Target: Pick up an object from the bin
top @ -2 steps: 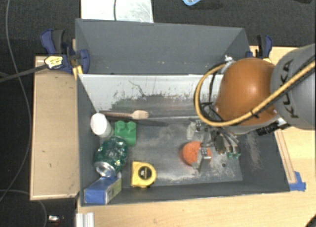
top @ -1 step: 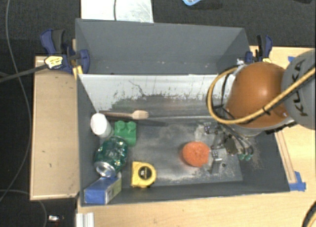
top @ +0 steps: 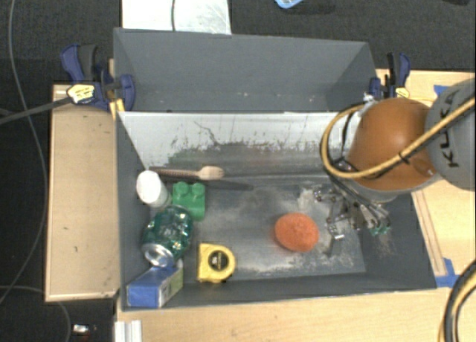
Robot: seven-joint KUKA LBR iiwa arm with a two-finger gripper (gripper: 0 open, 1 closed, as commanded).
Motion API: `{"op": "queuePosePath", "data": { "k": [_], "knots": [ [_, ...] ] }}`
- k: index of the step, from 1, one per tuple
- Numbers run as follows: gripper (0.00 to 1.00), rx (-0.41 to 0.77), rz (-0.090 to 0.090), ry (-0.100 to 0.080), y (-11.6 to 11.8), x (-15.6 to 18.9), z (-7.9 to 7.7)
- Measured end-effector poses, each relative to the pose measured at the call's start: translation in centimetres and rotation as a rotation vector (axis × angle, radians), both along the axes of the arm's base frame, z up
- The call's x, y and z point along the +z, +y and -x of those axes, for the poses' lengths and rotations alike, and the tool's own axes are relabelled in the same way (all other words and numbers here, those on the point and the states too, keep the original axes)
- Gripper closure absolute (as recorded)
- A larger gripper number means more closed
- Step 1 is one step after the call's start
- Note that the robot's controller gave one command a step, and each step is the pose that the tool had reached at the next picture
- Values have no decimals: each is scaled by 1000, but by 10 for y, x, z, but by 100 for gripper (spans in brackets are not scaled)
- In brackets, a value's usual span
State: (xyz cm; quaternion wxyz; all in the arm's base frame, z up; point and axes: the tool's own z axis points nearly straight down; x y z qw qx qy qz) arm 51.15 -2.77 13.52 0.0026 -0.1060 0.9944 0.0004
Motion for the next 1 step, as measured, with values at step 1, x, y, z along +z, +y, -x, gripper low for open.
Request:
{"op": "queuePosePath", "data": {
  "k": [1],
  "knots": [
    [0,-165,-1,-1,8,3,2]
  ]
}}
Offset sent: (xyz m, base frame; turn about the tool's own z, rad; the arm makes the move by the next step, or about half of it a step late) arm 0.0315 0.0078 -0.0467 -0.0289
